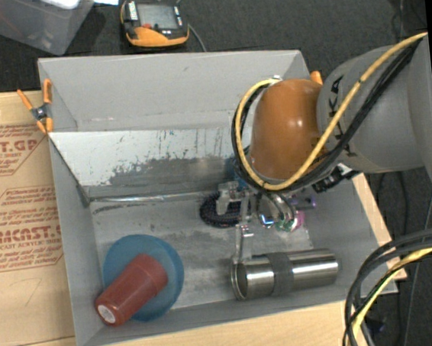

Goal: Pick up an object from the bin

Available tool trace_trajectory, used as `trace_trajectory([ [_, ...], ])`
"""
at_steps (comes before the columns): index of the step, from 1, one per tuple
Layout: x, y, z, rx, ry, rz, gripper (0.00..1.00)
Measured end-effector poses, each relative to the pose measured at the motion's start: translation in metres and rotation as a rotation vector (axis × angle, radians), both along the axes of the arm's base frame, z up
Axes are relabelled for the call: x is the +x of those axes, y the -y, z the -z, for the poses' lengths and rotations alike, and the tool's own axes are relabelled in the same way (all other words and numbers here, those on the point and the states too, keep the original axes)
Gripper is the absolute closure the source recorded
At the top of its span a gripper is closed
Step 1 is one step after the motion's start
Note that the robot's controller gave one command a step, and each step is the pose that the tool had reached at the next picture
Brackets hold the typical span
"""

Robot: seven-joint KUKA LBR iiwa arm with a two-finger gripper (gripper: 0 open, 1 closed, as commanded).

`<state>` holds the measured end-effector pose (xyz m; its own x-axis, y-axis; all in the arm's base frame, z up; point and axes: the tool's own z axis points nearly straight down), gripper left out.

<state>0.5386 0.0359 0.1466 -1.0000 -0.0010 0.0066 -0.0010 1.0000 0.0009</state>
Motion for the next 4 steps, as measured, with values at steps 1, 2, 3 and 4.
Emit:
trace_trajectory([
  [1,0.002,0.0,-0.005,0.0,0.008,0.001,0.0],
  [2,0.038,0.06,0.007,-0.002,0.008,0.366,0.0],
  [3,0.048,0.067,0.025,0.002,0.009,0.173,0.0],
  [4,0.034,0.053,0.025,0.002,0.011,0.423,0.0],
])
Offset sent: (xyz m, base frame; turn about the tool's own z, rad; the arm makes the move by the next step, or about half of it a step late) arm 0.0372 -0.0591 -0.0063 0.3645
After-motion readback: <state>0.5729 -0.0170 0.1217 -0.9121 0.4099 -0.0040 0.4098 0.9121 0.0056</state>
